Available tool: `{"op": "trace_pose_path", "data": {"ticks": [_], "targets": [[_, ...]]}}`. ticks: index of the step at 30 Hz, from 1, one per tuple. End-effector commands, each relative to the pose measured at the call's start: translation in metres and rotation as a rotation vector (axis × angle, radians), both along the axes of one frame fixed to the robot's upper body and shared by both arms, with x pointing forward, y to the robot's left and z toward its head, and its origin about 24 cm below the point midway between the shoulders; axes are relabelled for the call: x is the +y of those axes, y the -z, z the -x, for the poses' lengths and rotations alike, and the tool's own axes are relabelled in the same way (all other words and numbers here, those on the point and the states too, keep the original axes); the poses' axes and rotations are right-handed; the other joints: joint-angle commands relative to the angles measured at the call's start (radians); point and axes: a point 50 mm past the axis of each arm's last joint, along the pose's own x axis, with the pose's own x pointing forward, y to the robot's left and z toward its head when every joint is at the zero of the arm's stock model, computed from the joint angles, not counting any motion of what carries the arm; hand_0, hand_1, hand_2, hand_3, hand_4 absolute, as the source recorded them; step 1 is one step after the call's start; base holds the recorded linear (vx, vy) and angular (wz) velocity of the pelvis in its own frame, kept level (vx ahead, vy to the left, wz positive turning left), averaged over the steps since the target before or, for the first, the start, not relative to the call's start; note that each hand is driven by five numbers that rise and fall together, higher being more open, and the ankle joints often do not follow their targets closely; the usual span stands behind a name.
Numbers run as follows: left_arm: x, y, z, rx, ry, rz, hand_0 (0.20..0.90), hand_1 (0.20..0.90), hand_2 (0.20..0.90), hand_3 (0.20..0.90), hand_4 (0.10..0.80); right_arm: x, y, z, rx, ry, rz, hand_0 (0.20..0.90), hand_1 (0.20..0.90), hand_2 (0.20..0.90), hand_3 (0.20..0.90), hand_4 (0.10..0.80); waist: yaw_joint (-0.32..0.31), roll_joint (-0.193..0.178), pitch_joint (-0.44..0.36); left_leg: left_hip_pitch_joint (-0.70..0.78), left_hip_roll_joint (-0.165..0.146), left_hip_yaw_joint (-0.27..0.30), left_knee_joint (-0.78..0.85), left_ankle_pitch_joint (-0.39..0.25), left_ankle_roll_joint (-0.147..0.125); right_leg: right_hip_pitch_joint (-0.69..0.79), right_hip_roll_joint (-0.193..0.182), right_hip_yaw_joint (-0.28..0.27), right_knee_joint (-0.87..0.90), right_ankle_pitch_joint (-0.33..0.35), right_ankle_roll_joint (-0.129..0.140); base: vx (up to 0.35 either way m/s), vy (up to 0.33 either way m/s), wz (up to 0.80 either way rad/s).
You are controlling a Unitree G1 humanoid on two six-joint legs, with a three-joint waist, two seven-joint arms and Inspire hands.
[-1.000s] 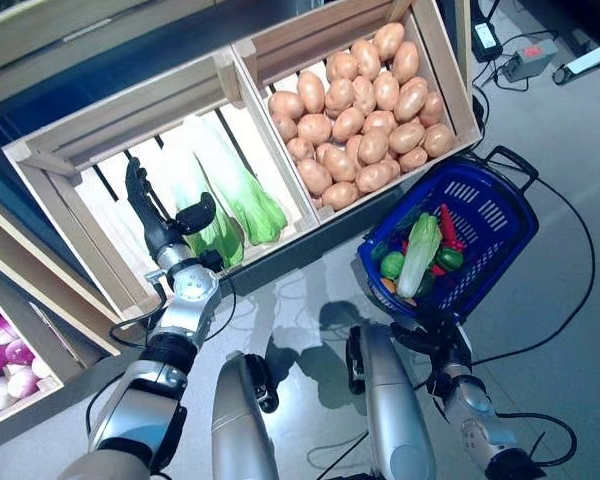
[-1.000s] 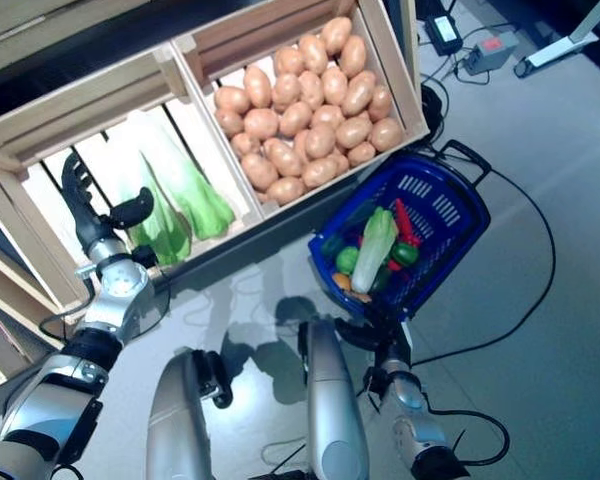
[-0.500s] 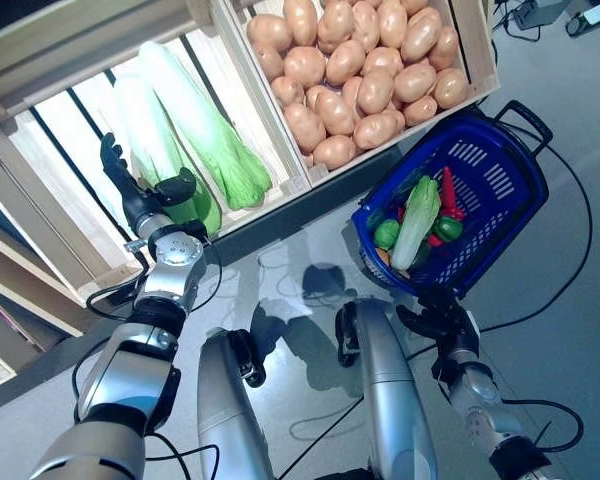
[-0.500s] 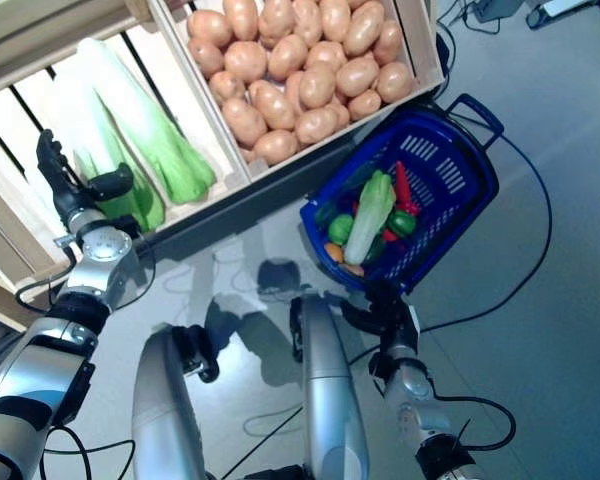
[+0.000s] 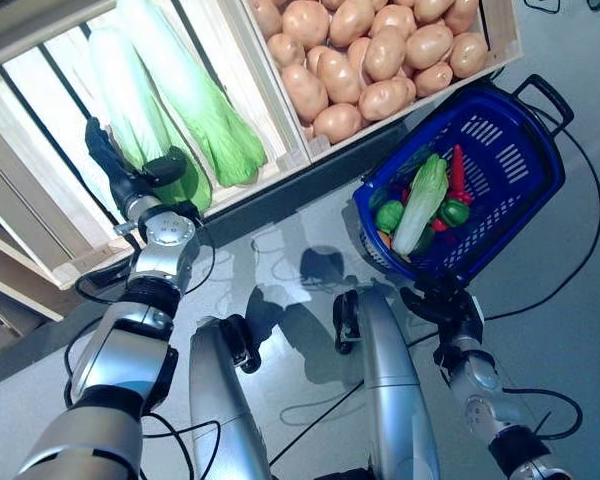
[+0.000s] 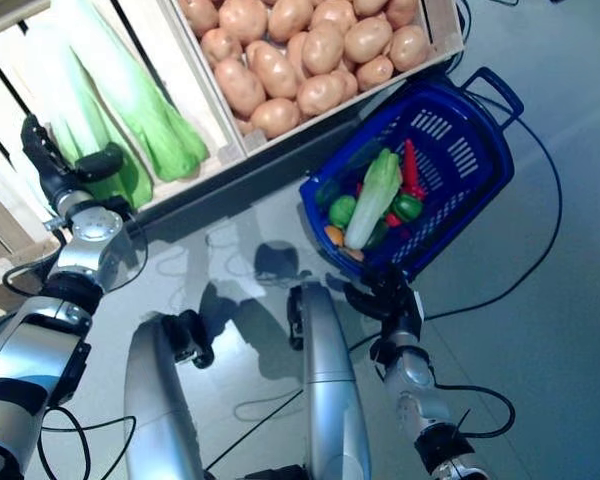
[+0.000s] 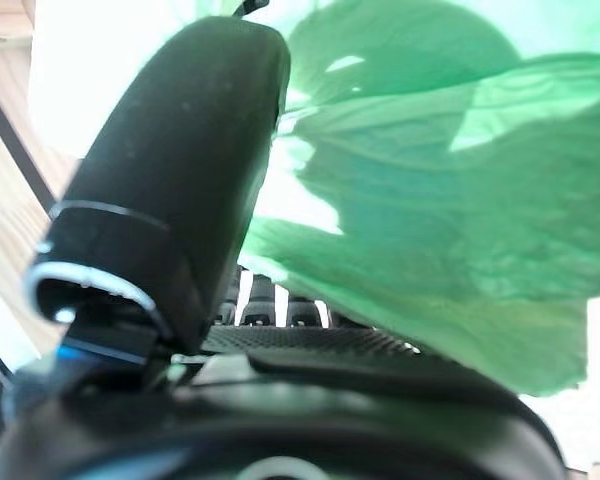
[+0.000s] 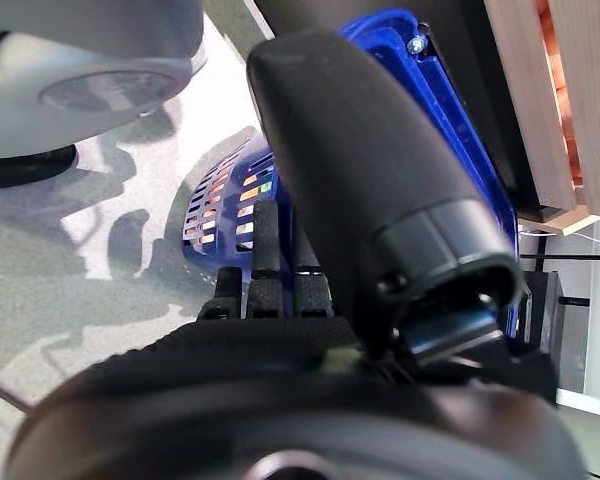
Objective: Put vegetables into the basket
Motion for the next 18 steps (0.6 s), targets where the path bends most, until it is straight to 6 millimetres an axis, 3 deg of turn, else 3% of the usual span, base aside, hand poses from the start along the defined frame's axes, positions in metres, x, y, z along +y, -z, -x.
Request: {"op": "trace_pose_path", "data": {"ticks": [1,7,13,18], "targets": [[0.029,-0.038,0.000,-0.035,0.088,-0.005,0.309,0.309,0.309,0.309,0.406,0.006,-0.019,0.000,-0.126,-0.011,-0.061,0.900,0.900,0.900,0.900,0.800,-0.016,-0.009,-0.001,0.045,0.004,0.025,0.051,-0.120,0.088,0.091,-0.020,0.033,-0.096,0.055,0.024,0.000,0.000,0.00],[0.026,-0.034,0.001,-0.028,0.160,-0.026,0.300,0.300,0.300,0.300,0.400,0.003,-0.020,0.001,-0.118,0.013,-0.070,0.900,0.900,0.900,0.900,0.800,-0.013,0.000,-0.001,0.074,0.002,0.034,0.021,-0.113,0.091,0.119,-0.020,0.033,-0.126,0.064,0.026,-0.003,0.003,-0.04],[0.037,-0.020,0.007,-0.017,0.120,-0.011,0.300,0.300,0.300,0.300,0.400,0.008,-0.019,0.002,-0.114,-0.031,-0.051,0.900,0.900,0.900,0.900,0.800,-0.020,0.006,-0.004,0.225,0.005,0.069,-0.104,-0.079,0.077,0.257,-0.012,0.038,-0.241,0.090,0.031,0.023,0.020,0.08],[0.043,-0.013,0.012,-0.016,0.098,-0.029,0.300,0.300,0.300,0.300,0.400,0.017,-0.010,0.005,-0.072,-0.073,-0.057,0.900,0.900,0.900,0.900,0.800,-0.020,0.013,-0.054,0.350,-0.004,0.101,-0.223,-0.050,0.070,0.369,-0.015,0.042,-0.337,0.107,0.030,0.061,-0.003,-0.04]]}}
